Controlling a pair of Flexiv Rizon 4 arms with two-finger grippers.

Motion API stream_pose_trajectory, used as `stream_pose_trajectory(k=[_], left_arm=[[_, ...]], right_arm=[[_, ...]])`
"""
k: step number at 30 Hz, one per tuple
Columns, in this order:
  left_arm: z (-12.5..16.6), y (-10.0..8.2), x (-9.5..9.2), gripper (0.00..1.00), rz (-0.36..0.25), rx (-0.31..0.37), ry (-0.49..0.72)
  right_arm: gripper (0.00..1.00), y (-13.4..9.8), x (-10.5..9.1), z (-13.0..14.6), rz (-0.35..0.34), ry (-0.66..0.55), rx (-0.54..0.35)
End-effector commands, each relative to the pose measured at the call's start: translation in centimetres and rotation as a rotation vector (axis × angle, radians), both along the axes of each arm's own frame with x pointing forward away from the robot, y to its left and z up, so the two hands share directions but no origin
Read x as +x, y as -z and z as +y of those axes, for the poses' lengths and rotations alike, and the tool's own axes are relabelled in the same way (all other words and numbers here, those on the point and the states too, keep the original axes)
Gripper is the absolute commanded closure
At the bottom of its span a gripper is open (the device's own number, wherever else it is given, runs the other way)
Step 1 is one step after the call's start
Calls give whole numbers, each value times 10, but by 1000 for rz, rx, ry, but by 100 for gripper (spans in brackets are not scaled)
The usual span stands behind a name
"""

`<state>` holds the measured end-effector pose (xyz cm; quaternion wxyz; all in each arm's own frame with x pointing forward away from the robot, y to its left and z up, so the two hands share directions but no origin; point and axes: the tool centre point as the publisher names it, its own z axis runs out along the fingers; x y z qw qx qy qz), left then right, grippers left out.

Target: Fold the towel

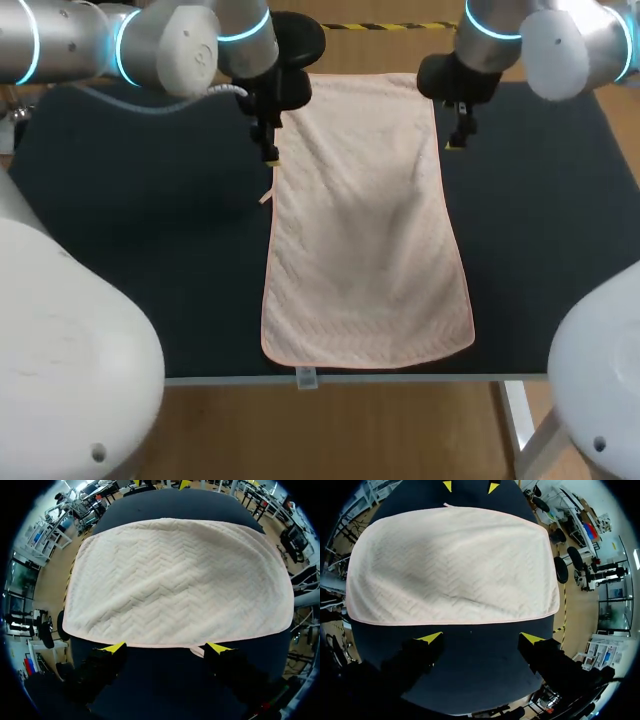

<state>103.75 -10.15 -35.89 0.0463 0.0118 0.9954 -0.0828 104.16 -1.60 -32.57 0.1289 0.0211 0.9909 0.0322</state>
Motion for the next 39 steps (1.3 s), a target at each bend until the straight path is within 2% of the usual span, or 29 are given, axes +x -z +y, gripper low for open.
stream_pose_trajectory(k=[1, 6, 11, 17, 19, 28, 33, 39], left_arm=[[-4, 21, 11, 0, 31, 0, 2], [-9, 37, 11, 0, 52, 14, 1], [-13, 50, 10, 0, 76, 19, 2], [-14, 57, 8, 0, 79, 30, -14], [-15, 61, 6, 0, 82, 48, -13], [-14, 72, 3, 0, 100, 42, -51], [-10, 77, 3, 0, 112, 48, -66], [-11, 77, 3, 0, 112, 45, -72]], right_arm=[[0, 14, 1, -1, 12, -7, 27], [0, 28, -1, 2, 29, -17, 46], [0, 40, -3, 3, 47, -38, 17], [0, 46, -3, 6, 65, -59, -15], [0, 50, -3, 6, 84, -46, -6], [0, 76, -2, 8, 139, -34, 72], [0, 89, -3, 14, 154, -93, 45], [0, 99, -4, 15, 175, -86, 37]])
